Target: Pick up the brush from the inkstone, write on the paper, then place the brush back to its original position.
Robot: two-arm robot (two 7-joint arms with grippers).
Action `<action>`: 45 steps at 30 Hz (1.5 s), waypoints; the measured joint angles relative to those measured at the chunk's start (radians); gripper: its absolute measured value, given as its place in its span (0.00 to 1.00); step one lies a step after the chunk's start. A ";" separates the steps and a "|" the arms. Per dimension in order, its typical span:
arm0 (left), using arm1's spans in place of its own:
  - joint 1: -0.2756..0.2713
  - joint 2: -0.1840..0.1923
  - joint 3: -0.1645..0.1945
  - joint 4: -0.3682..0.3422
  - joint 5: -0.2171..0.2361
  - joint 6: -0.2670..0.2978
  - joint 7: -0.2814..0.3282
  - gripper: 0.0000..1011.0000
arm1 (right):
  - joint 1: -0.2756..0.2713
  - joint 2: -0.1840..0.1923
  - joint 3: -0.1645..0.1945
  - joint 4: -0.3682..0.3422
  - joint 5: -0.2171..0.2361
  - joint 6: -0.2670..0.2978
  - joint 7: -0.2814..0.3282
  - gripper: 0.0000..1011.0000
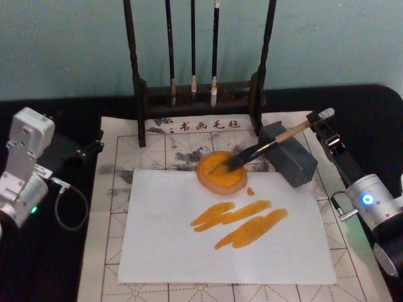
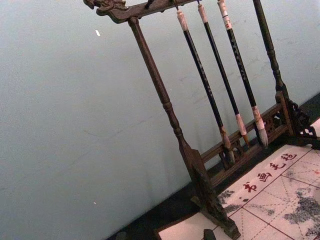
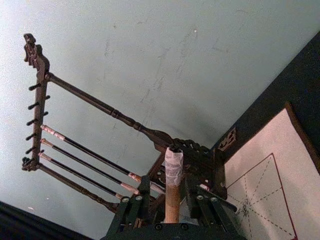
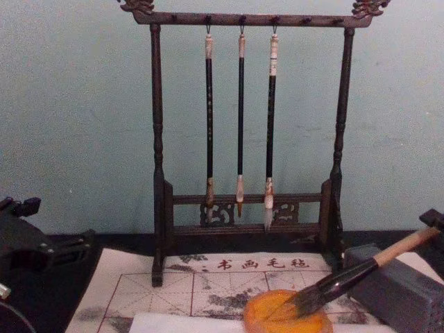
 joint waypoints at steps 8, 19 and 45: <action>0.000 0.000 0.000 0.000 0.000 0.000 0.000 0.99 | 0.000 0.000 0.000 0.000 0.000 0.000 0.000 0.68; 0.000 0.000 0.000 0.000 0.000 0.000 0.000 0.99 | 0.000 0.000 0.000 0.000 0.000 0.000 0.000 0.97; 0.000 0.000 0.000 0.000 0.000 0.000 0.000 0.99 | -0.152 0.170 -0.045 -0.301 -0.337 -0.153 -0.264 0.99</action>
